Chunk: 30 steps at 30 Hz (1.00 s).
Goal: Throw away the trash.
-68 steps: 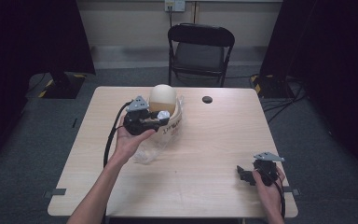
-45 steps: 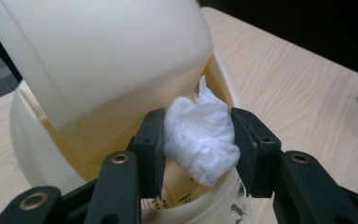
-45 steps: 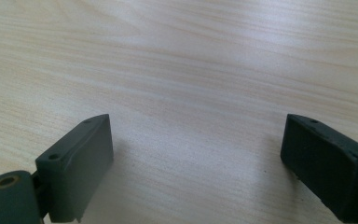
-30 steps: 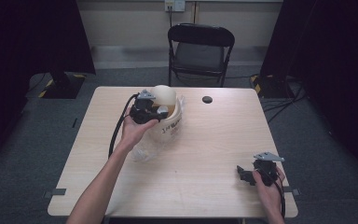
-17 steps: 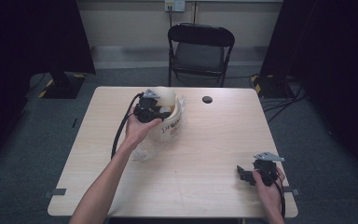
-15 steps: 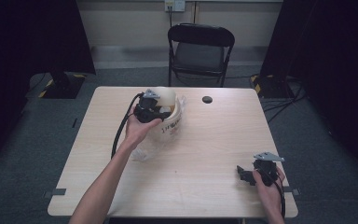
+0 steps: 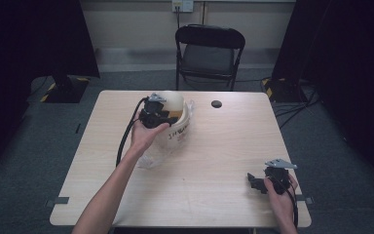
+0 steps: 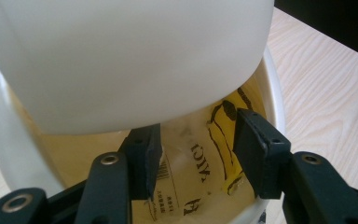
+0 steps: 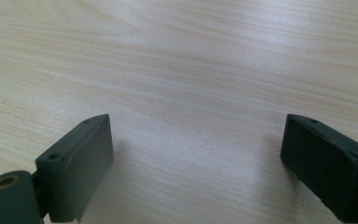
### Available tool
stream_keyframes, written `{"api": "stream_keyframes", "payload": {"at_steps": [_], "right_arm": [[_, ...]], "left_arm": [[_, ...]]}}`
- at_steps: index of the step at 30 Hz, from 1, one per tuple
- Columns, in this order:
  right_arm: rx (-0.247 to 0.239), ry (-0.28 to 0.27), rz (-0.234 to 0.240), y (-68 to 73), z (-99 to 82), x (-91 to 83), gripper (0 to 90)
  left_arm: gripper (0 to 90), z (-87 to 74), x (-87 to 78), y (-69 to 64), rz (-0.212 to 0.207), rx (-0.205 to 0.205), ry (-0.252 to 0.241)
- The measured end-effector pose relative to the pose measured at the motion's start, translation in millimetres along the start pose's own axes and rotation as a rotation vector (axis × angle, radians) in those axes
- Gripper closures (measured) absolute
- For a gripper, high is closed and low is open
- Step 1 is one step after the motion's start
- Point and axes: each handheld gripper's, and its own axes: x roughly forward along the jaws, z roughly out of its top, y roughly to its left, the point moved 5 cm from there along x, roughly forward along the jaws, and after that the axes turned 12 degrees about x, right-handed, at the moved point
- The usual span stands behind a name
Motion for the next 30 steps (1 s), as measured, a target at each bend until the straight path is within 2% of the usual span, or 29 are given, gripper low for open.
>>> {"api": "stream_keyframes", "payload": {"at_steps": [4,6,9,11,13,14,20,22,27,30], "right_arm": [[0.0,0.0,0.0,0.0,0.0,0.0,8.6],[0.0,0.0,0.0,0.0,0.0,0.0,8.6],[0.0,0.0,0.0,0.0,0.0,0.0,8.6],[0.0,0.001,0.0,0.0,0.0,-0.1,8.6],[0.0,0.0,-0.001,0.0,0.0,0.0,8.6],[0.0,0.0,0.0,0.0,0.0,0.0,8.6],[0.0,0.0,0.0,0.0,0.0,0.0,8.6],[0.0,0.0,0.0,0.0,0.0,0.0,8.6],[0.0,0.0,0.0,0.0,0.0,0.0,8.6],[0.0,0.0,0.0,0.0,0.0,0.0,8.6]], "left_arm": [[50.9,0.0,-1.7,-0.9,-0.009,-0.027,-0.012],[50.6,0.1,-2.8,-0.9,-0.01,-0.028,-0.017],[50.4,0.0,-5.2,-1.5,-0.002,-0.027,-0.022],[50.7,-0.2,-7.4,-0.6,-0.016,-0.025,-0.037],[57.9,0.3,-10.9,-0.5,-0.011,-0.026,-0.053],[59.3,0.8,-12.9,-1.3,-0.023,-0.024,-0.057],[58.0,3.7,-19.9,-5.8,-0.03,-0.001,-0.07],[54.4,4.2,-23.0,-7.3,-0.025,0.017,-0.063],[49.2,4.2,-29.4,-9.9,-0.036,0.015,-0.093],[41.6,5.3,-38.8,-15.9,-0.012,0.035,-0.117]]}}
